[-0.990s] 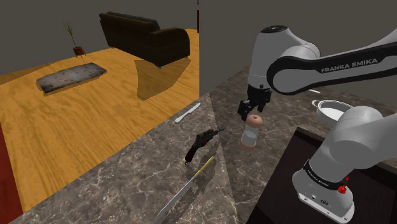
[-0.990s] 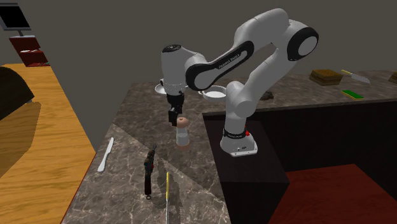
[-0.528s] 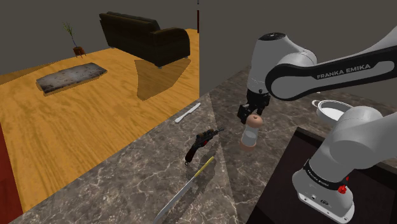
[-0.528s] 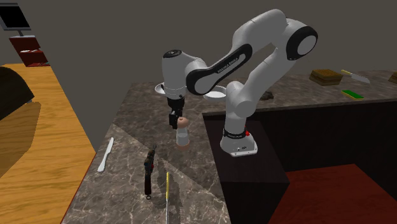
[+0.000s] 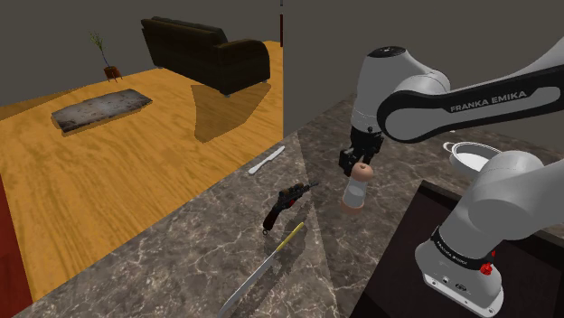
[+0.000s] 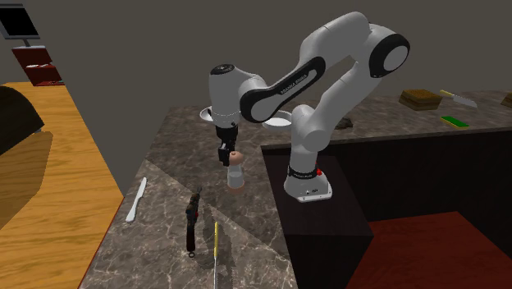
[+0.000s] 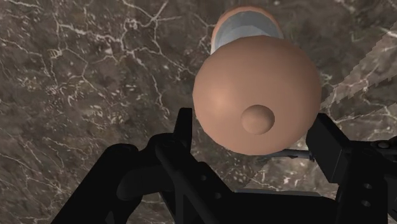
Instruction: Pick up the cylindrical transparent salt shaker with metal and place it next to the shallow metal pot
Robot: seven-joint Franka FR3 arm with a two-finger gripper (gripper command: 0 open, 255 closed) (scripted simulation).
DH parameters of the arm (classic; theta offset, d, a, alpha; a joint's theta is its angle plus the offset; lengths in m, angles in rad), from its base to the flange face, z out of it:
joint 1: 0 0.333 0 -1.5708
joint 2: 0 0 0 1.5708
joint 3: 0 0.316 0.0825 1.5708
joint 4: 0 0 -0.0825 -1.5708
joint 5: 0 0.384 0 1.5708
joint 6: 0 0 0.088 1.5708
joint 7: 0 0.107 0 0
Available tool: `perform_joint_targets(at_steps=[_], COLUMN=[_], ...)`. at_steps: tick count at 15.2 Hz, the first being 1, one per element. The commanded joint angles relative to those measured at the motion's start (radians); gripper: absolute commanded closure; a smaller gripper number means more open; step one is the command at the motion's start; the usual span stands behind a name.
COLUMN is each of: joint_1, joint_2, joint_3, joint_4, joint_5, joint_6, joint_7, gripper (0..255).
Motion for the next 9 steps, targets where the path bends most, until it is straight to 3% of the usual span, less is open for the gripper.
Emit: perform_joint_targets(at_steps=[1, 5, 9], joint_1=[0.000, 0.000, -0.001], joint_2=[0.000, 0.001, -0.024], joint_3=[0.000, 0.000, -0.009], joint_4=[0.000, 0.000, 0.041], joint_5=[0.000, 0.000, -0.005], joint_6=[0.000, 0.001, -0.065], joint_7=[0.000, 0.000, -0.005], gripper=[255, 255, 255])
